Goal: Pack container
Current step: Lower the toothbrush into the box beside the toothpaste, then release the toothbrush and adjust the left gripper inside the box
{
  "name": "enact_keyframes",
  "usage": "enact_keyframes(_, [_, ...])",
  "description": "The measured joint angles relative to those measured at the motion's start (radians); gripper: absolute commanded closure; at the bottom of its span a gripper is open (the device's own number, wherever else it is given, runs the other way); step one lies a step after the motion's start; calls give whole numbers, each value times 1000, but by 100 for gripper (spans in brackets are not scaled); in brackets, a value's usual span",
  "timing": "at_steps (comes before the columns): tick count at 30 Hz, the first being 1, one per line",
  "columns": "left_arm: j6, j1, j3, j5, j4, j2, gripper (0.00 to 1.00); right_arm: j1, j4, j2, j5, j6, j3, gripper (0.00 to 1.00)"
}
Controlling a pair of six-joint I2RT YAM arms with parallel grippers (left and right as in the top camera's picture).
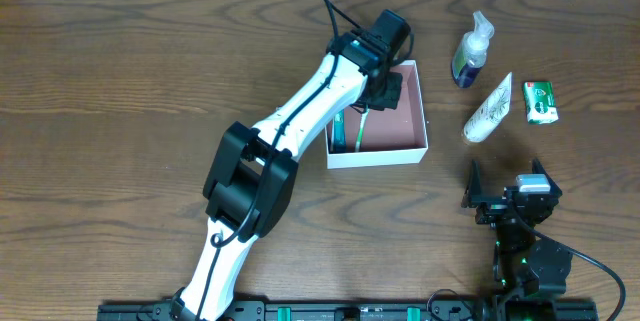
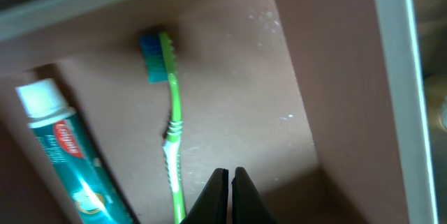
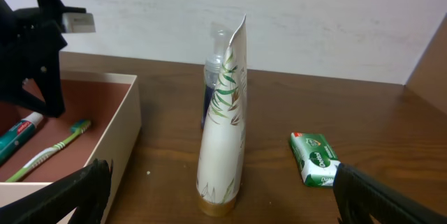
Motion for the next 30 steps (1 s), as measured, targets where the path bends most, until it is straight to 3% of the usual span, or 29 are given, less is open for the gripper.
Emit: enact_keyframes(30, [-39, -12, 0, -31, 32, 113, 94, 0, 0, 0, 9, 0, 0, 1])
